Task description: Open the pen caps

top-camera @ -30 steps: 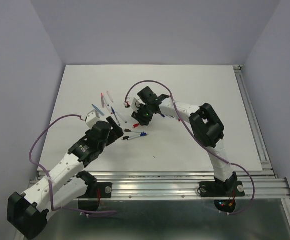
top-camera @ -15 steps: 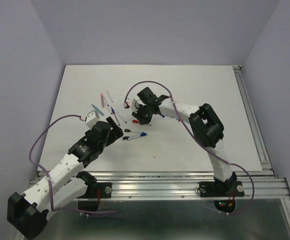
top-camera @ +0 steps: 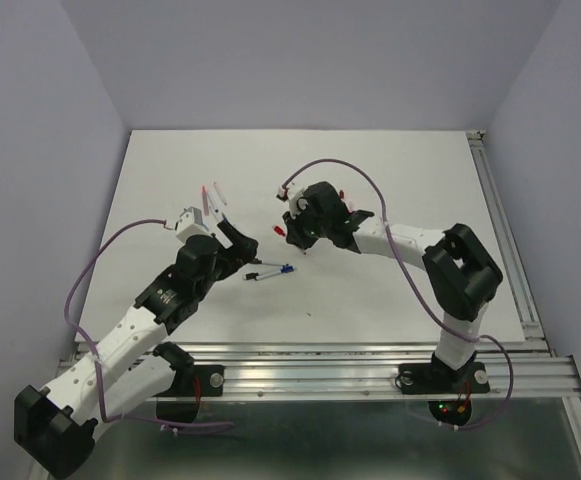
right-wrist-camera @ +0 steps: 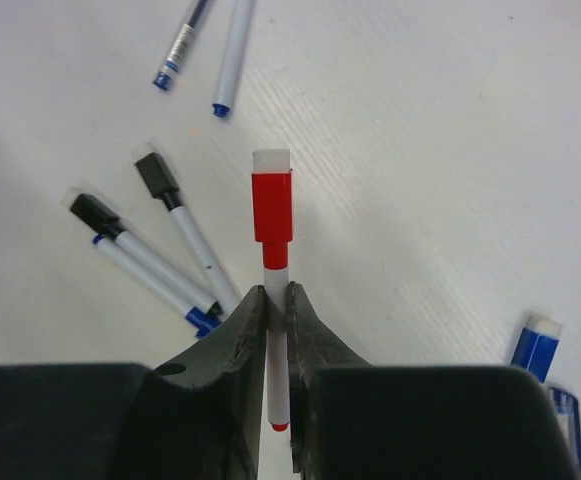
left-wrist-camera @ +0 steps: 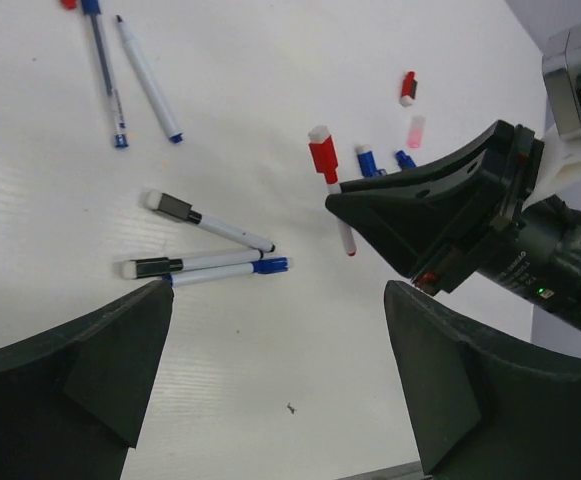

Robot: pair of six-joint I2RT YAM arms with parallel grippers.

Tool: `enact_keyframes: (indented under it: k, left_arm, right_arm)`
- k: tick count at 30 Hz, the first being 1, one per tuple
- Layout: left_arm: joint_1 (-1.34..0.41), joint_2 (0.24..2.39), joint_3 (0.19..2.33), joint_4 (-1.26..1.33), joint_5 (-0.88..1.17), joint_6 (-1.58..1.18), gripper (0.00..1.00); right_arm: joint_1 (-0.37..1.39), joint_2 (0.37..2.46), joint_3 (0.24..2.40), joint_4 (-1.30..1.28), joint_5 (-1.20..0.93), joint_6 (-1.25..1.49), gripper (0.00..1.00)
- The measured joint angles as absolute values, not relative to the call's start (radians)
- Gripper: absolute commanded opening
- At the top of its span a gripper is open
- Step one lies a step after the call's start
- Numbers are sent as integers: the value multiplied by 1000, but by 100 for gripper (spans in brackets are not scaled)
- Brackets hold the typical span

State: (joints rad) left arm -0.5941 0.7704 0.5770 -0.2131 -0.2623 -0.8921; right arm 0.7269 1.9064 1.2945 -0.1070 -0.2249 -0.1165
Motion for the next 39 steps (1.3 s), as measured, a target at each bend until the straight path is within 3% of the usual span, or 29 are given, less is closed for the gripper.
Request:
enact_keyframes:
  k: [11,23,26,27,32,35,36,38,39]
  left_arm:
    - [-595,855,577,-30,-143,-880,96]
    - [-619,923,577,80,-59,-872,81]
    - [-631,940,577,88,-52,-871,68]
    - [-636,946,577,89,-51,-872,60]
    - [-648,963,577,96,-48,-874,40]
    - [-650,966,577,114,-37,-877,20]
    - [-653,966,577,123,-35,-880,2]
    - [-654,966,577,134,-30,-884,0]
    - [-654,966,577,135,-30,-887,0]
  right_arm:
    - [727,1609,888,256,-448,334,1]
    - [728,1562,823,439,-584,553,1]
    - [728,1558,823,467,-599,577,1]
    - [728,1558,823,473,-602,581,1]
    - [728,1558,823,486,-619,603,1]
    - [728,1558,823,485,-622,609,1]
    - [728,1558,823,485,-622,609,1]
    - [728,1558,823,486,-622,610,2]
    - [728,1558,823,486,-623,610,7]
